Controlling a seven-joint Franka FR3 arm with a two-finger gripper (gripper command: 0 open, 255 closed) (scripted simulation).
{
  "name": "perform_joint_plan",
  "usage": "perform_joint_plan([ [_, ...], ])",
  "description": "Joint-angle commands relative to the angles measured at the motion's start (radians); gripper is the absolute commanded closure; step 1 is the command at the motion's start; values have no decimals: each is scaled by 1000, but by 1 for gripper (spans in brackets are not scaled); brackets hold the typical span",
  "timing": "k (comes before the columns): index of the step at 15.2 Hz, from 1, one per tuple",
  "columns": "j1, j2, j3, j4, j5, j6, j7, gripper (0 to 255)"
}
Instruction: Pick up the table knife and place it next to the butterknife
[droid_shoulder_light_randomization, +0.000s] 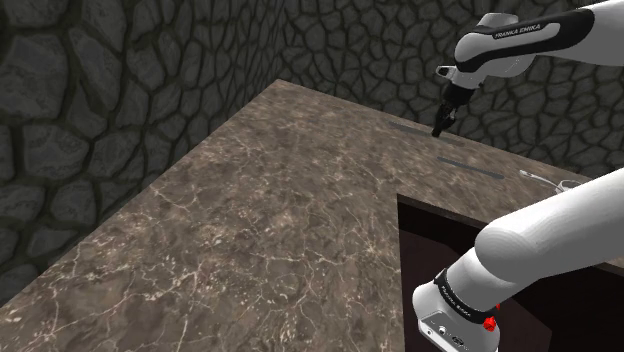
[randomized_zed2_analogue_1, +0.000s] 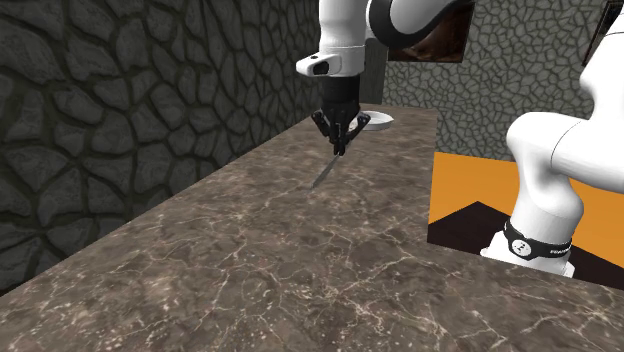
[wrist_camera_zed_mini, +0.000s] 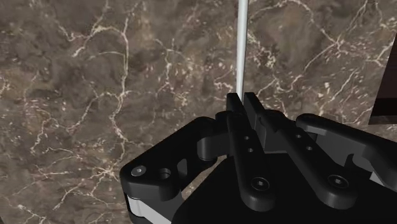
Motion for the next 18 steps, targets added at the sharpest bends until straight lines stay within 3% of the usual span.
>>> perform_joint_plan([
  [1,-21,-18,-26,-10,-17,-2,-39,255],
  [18,-18,93,-63,-152,-1,246,-52,255],
])
